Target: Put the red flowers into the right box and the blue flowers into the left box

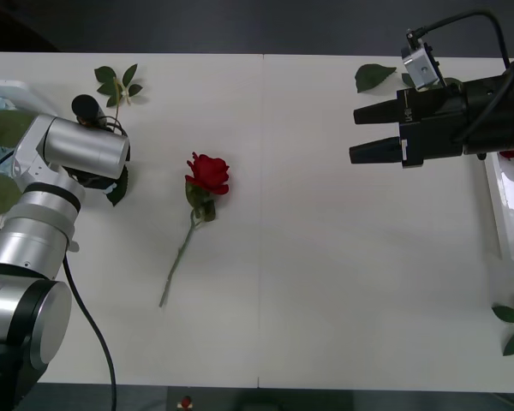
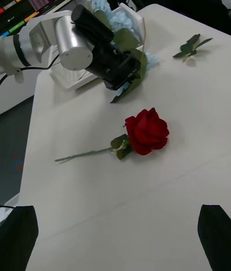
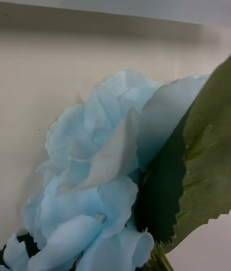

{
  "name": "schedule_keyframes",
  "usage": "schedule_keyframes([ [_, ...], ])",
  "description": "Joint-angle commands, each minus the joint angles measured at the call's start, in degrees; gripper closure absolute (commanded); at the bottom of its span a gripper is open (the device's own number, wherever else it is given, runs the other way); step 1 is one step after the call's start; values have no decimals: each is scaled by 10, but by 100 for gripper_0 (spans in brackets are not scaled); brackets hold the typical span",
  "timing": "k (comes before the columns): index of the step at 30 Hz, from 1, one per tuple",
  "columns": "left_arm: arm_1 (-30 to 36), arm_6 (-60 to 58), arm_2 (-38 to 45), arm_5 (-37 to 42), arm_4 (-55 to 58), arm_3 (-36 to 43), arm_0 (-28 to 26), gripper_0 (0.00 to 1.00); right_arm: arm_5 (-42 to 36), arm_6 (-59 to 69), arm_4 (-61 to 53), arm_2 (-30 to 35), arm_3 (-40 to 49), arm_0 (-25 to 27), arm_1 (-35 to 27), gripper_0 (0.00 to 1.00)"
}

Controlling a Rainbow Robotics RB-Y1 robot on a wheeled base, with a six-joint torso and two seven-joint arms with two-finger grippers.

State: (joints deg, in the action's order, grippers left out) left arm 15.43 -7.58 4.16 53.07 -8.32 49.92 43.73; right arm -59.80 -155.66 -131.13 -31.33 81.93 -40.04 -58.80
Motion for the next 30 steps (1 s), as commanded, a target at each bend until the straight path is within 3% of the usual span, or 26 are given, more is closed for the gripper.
schedule_keyframes([
  [1,7,13,-12,36,33,33,-6,100,6,7,-15,7,-13,-10,-10,3],
  [14,8,106,-9,346,121,279,-12,100,34,7,-33,7,-36,-10,-14,4],
  [22,12,159,7,407,136,380,-52,99,28,7,-36,7,-35,-10,-16,4],
  [24,14,163,6,399,138,380,-58,49,25,7,-38,7,-34,-10,-16,3],
  [26,14,165,6,396,137,380,-60,12,21,7,-39,7,-34,-10,-16,3],
  [27,16,166,6,396,136,380,-61,0,20,7,-39,7,-34,-10,-16,4],
  [30,17,167,9,398,137,380,-61,0,12,7,-43,7,-34,-10,-16,4],
])
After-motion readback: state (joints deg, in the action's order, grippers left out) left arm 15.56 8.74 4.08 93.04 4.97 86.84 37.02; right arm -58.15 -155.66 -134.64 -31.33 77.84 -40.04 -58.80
